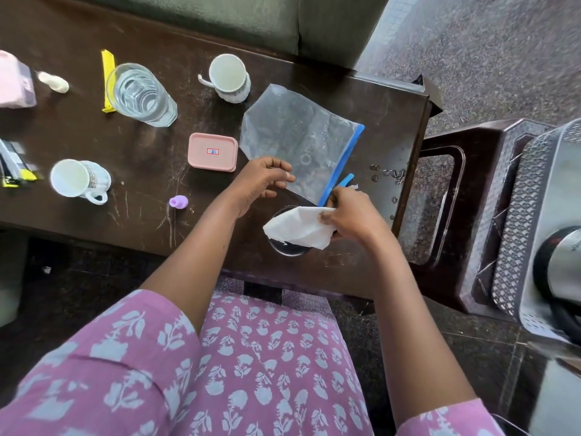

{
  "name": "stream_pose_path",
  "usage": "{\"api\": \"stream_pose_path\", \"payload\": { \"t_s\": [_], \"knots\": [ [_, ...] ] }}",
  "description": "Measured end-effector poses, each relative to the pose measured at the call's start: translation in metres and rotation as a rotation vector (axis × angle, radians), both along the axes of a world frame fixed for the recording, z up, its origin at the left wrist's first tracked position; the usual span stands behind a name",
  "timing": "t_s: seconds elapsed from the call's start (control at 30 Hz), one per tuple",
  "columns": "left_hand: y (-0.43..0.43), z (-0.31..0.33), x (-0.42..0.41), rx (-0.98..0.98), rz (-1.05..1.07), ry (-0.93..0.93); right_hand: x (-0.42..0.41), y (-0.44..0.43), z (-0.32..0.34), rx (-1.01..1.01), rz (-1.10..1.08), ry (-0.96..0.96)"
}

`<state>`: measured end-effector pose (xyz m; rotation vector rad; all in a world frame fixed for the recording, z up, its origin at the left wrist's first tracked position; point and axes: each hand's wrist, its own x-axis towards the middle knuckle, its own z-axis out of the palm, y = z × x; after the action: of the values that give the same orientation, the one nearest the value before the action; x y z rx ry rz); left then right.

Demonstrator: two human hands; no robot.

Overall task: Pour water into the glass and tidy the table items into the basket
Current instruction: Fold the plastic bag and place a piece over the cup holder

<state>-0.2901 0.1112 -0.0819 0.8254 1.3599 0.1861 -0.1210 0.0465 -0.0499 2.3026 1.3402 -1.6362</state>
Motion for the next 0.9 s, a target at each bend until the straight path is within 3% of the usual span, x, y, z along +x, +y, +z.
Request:
{"api": "stream_pose_path", "payload": {
  "t_s": [0.17, 0.4, 0.9],
  "knots": [
    [0.001, -0.002, -0.001, 0.0, 0.003, 0.018, -0.011, 0.002, 0.0, -0.112, 0.181, -0.083],
    [0.002, -0.007, -0.002, 0.001, 0.018, 0.031, -0.006, 0.009, 0.009, -0.22, 0.18, -0.035],
    [-0.002, -0.02, -0.002, -0.075, 0.019, 0.109, -0.038, 0.009, 0.007, -0.187, 0.372, -0.119]
  ]
}}
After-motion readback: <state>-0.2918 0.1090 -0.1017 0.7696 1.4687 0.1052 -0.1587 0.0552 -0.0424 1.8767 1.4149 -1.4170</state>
